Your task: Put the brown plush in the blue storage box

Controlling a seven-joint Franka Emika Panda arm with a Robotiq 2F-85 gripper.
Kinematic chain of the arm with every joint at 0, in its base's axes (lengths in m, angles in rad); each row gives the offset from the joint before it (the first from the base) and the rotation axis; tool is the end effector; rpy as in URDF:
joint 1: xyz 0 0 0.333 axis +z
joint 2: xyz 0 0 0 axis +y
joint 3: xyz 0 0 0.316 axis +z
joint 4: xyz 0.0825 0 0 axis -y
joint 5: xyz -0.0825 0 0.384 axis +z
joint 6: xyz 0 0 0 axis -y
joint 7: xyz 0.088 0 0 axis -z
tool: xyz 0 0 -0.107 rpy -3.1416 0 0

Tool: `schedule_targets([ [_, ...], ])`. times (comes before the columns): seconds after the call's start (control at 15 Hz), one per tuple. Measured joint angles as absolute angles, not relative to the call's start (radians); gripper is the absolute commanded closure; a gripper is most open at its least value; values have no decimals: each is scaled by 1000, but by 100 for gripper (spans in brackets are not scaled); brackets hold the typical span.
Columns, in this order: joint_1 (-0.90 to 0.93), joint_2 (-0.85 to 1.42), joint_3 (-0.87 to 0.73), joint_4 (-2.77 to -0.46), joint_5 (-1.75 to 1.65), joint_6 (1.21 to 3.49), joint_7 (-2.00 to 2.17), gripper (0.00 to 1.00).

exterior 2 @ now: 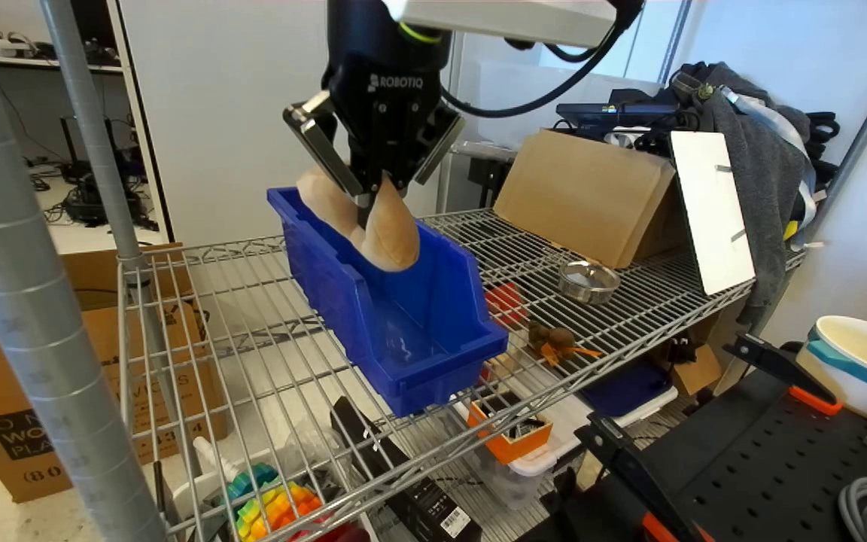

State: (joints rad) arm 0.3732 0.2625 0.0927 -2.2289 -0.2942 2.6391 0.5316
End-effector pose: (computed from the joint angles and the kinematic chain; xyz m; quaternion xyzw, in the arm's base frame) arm 0.4987 0.2588 0.2683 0.9910 0.0879 0.0984 0.0241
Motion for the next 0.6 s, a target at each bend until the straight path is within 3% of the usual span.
schedule_targets([
  [0.6, 374, 360, 11, -2217, -429, 2663, 610, 97],
])
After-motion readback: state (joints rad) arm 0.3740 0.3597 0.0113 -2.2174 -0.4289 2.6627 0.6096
